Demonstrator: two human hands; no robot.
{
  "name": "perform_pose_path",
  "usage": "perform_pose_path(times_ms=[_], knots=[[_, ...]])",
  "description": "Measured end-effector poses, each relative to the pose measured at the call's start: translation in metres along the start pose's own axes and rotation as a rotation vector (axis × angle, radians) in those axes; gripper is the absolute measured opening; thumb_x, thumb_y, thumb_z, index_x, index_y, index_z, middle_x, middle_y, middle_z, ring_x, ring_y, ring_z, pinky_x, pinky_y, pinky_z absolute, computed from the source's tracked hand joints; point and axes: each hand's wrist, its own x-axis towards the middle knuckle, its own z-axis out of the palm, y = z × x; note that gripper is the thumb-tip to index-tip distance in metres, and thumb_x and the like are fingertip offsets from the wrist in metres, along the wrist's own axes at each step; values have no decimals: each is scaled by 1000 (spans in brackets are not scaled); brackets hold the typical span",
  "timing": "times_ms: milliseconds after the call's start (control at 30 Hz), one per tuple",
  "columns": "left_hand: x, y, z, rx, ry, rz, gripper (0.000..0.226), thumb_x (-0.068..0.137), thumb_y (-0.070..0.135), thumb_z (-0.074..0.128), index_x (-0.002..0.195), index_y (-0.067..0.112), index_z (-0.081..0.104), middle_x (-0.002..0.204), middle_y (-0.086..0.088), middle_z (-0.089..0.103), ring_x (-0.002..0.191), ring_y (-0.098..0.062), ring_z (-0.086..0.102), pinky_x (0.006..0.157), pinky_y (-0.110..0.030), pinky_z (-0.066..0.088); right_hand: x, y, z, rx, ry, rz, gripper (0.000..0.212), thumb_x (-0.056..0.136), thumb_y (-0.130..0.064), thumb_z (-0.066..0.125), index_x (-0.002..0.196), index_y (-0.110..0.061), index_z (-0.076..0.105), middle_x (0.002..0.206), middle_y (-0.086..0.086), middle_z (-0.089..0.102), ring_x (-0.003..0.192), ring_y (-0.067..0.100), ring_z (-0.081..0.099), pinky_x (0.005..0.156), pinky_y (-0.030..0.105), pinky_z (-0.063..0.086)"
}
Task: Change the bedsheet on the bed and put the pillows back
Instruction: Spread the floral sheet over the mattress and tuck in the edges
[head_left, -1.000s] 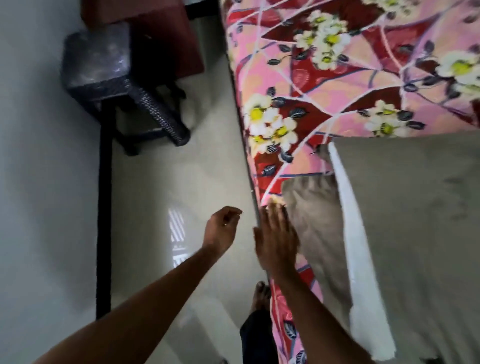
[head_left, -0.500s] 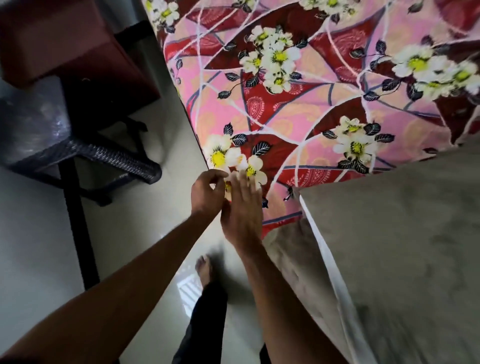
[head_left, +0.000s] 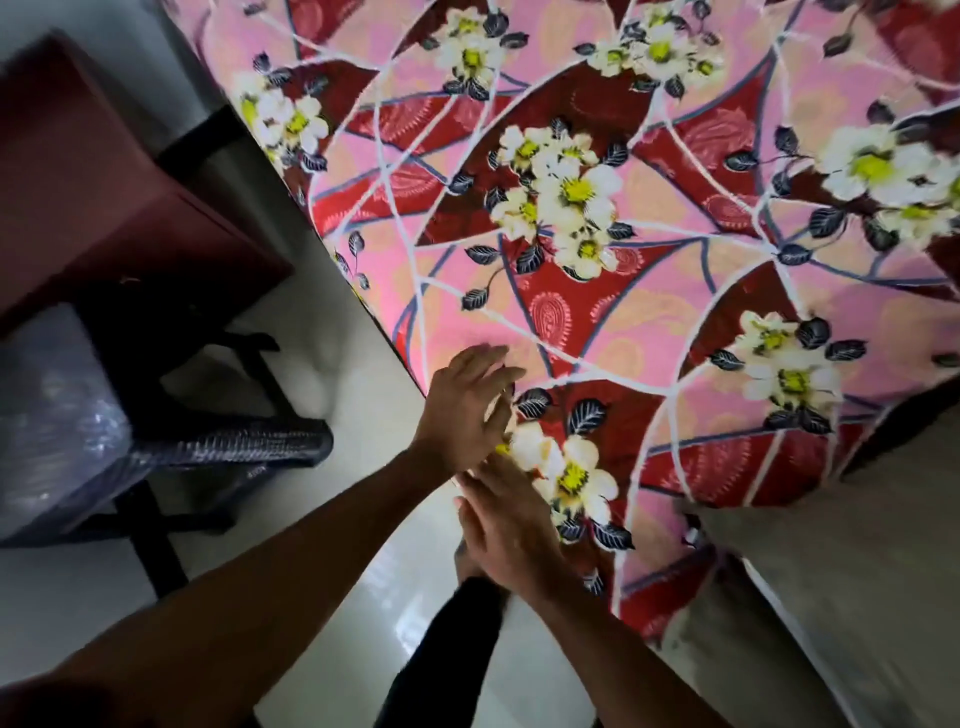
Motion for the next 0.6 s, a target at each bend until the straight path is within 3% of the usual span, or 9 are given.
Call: perform_pose_path(times_ms=[100,200,300,400,467,600], knots=[[28,-32,-8,164,-159,44,48,99,32,46,144,18,52,158,-9,37,148,-33,28,115,-49,31,56,21,-23,24,185,139,25,95,-17,56,112,-12,73,126,8,67,115,30,60,101,41,47],[37,-54,-8,264,-274,-113,60,102,48,32,156,21,30,166,-8,16,153,-32,12,118,-60,21,108,62,-50,-42,276,258,26,95,-18,56,115,-11,71,124,8,67,113,29,60,92,44,48],[12,-57,-4,333,-291,-208,65,105,51,25,160,17,13,167,-8,3,155,-27,-2,122,-56,14,156,101,-54,-146,218,380,43,98,-32,49,134,-10,61,144,14,55,136,34,47,108,49,42],[-30,-41,-7,258,-253,-250,65,106,46,28,160,15,9,168,-5,1,155,-23,-3,124,-48,12,183,115,-36,-254,58,484,64,100,-51,39,152,-15,40,161,14,33,150,36,25,121,59,18],[-48,-35,-11,188,-226,-311,62,105,42,28,160,16,14,168,-2,7,155,-21,3,123,-51,17,190,100,-18,-331,-45,353,70,100,-56,38,157,-16,31,164,11,25,153,35,18,121,59,7],[-21,-46,-31,63,-25,-620,61,103,45,27,156,14,27,159,-9,31,148,-28,26,116,-53,29,170,38,18,-185,-303,-230,64,91,-37,53,150,-17,41,158,10,39,148,33,30,116,57,25]])
